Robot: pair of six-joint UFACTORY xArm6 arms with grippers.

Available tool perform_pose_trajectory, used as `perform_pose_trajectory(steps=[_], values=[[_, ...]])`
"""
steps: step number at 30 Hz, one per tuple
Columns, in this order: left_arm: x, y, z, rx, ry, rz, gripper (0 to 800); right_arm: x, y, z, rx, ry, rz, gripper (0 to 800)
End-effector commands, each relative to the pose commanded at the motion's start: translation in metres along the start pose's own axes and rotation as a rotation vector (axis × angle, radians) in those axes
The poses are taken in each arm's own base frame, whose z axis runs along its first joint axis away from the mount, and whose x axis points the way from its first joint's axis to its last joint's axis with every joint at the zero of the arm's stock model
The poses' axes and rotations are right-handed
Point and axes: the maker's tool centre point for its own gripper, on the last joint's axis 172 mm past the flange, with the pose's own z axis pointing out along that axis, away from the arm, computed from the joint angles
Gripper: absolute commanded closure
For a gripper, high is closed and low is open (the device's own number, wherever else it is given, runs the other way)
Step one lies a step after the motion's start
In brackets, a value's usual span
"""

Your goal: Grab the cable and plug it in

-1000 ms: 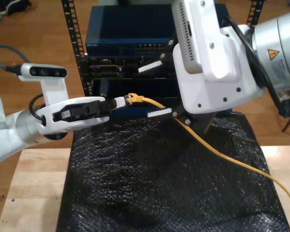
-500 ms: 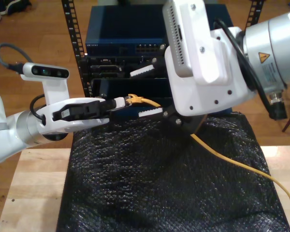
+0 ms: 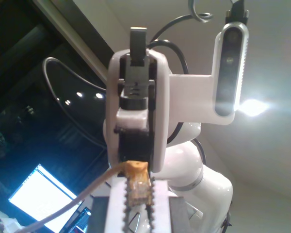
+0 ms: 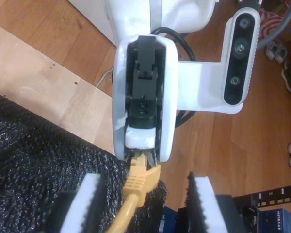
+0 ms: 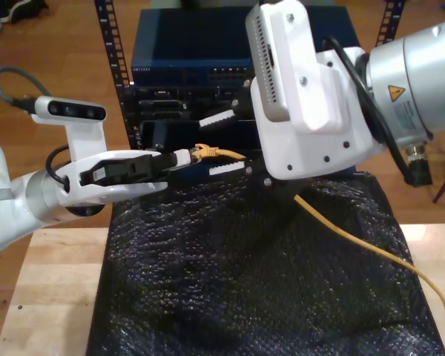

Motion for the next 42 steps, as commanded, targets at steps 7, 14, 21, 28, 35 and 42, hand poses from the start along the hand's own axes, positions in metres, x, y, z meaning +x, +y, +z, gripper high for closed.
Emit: perform_pose_trajectory(steps=[7, 14, 21, 28, 35, 42], values=[[0.0, -0.0007, -0.0006, 0.0, 0.002, -0.01, 797, 0.0001, -0.0004, 0.0001, 0.001, 0.001, 0.003, 476], [-0.0001, -0.0013, -0.0015, -0.002, 0.005, -0.018, 797, 0.0001, -0.0004, 0.0001, 0.001, 0.001, 0.005, 507], [-0.0007, -0.0014, -0.0021, -0.01, 0.009, -0.027, 797, 0.0001, -0.0004, 0.0001, 0.001, 0.001, 0.006, 533], [-0.001, -0.0022, -0.0028, -0.011, 0.012, -0.063, 797, 0.0007, -0.0007, 0.0004, 0.002, 0.001, 0.005, 533], [-0.0021, 0.0017, -0.0025, -0.034, 0.014, -0.097, 795, 0.0018, -0.0012, 0.0009, 0.004, 0.003, 0.004, 535], [-0.0024, 0.0016, -0.0021, -0.035, 0.013, -0.098, 795, 0.0014, -0.0018, 0.0014, 0.005, 0.003, 0.004, 563]])
